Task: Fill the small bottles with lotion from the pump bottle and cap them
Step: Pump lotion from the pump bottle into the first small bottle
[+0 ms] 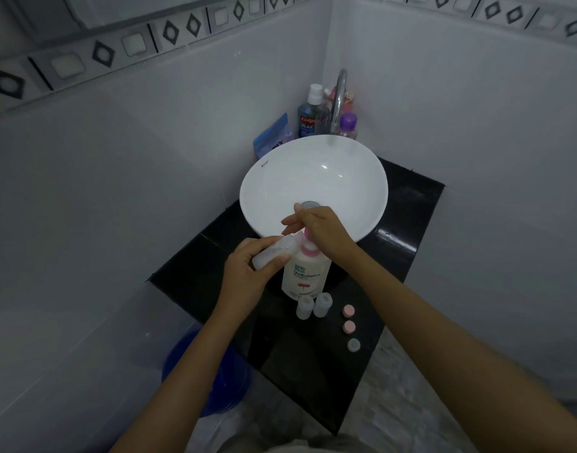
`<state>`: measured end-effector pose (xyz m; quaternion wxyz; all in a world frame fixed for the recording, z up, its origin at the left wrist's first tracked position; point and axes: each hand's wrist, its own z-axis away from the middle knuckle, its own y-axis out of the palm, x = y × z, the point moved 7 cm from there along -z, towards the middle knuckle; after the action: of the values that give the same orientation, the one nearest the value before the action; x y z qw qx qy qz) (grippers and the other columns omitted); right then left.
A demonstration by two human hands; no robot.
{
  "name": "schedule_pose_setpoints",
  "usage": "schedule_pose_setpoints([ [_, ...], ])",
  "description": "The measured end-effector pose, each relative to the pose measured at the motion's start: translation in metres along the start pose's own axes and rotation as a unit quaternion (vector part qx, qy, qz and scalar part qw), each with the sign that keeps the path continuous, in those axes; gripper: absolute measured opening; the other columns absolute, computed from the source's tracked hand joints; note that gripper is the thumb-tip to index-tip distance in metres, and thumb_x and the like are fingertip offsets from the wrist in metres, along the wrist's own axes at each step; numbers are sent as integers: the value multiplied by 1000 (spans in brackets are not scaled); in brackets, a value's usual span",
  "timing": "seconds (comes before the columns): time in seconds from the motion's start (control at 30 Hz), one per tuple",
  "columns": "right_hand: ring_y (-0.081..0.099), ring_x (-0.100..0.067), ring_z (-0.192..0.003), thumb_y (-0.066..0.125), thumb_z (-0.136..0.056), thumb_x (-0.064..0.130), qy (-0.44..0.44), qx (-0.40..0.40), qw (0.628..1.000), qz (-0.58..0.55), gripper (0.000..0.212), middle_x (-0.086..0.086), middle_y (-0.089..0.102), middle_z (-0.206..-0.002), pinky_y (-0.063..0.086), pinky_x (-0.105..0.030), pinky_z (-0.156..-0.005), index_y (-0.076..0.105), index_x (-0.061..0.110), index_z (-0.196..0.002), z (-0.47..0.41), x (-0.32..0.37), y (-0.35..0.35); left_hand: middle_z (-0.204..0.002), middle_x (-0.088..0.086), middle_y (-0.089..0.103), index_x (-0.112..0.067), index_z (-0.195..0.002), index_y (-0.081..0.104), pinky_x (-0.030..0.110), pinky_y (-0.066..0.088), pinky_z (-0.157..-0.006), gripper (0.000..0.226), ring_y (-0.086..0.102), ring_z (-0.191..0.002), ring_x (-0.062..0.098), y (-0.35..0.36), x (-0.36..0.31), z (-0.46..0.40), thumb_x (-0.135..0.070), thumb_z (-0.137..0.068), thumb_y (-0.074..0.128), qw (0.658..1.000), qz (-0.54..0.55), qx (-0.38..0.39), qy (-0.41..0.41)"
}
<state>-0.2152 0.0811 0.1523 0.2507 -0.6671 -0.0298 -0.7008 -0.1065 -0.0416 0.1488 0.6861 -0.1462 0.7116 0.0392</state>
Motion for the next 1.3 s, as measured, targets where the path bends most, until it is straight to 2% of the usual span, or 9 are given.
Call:
schedule_pose_setpoints([
  [0.17, 62, -7, -72, 36, -100, 26, 12, -21, 1000, 10, 44, -11, 70, -83, 44, -5, -63, 71, 0, -94, -2, -9, 2, -108, 3, 63, -16, -114, 66, 9, 49, -75, 32, 62, -100, 10, 1, 6, 1, -16, -83, 69, 1000, 8, 0, -16],
  [0.23, 62, -10, -74, 35, -100, 26, 26, -17, 999, 11, 44, -8, 70, -83, 44, -5, -58, 70, 1, -94, -1, -16, 4, -108, 3, 63, -18, -113, 66, 11, 51, -77, 30, 62, -101, 11, 3, 12, 2, -17, -82, 69, 1000, 6, 1, -27],
  [0.33, 62, -13, -76, 36, -100, 27, 25, -4, 999, 21, 43, -8, 70, -82, 46, -16, -64, 70, 1, -95, 0, -17, 7, -109, 5, 63, -20, -112, 66, 13, 52, -77, 30, 63, -100, 11, 2, 15, 3, -18, -82, 70, 999, 8, 0, -36],
  [0.5, 64, -13, -77, 38, -99, 27, 0, 15, 1000, -11, 42, -8, 69, -78, 50, -24, -81, 71, 0, -94, 0, -1, 1, -110, 5, 63, -12, -114, 66, 9, 49, -75, 32, 62, -97, 4, 0, 5, 1, -15, -82, 69, 1000, 11, -8, -17],
  [0.67, 62, -7, -72, 36, -100, 25, 18, -3, 1000, 7, 43, -11, 71, -84, 46, -12, -64, 71, 0, -94, 0, -8, 3, -109, 6, 63, -17, -112, 66, 7, 48, -72, 29, 61, -94, 0, 2, 8, 1, -15, -82, 69, 1000, 6, -5, -22],
  [0.77, 62, -12, -75, 35, -100, 26, 28, -1, 1000, 10, 44, -8, 70, -83, 46, -10, -57, 70, 1, -94, 1, -18, 6, -109, 7, 63, -21, -109, 66, 8, 49, -73, 28, 62, -91, -3, 3, 13, 2, -15, -82, 69, 999, 8, 0, -32],
  [1.0, 64, -11, -81, 37, -99, 29, 3, 23, 1000, 18, 43, -9, 71, -87, 45, -16, -75, 71, 2, -99, -2, -2, 1, -109, 6, 63, -22, -108, 65, 6, 48, -72, 27, 61, -92, -6, 2, 1, 3, -14, -83, 68, 1000, 18, -3, -20],
  [1.2, 62, -15, -80, 35, -100, 24, 38, 0, 999, 4, 42, -14, 71, -91, 47, -17, -67, 70, 0, -97, -1, -11, 4, -110, 7, 62, -18, -111, 65, 6, 47, -71, 28, 60, -90, -8, 4, 6, 2, -13, -83, 67, 999, 13, 1, -32],
  [1.3, 61, -18, -82, 36, -100, 24, 39, 4, 999, 8, 42, -10, 70, -87, 46, -8, -57, 69, 0, -97, 2, -16, 7, -110, 8, 62, -18, -111, 65, 5, 47, -70, 28, 60, -88, -10, 4, 12, 3, -13, -83, 68, 999, 3, 4, -43],
])
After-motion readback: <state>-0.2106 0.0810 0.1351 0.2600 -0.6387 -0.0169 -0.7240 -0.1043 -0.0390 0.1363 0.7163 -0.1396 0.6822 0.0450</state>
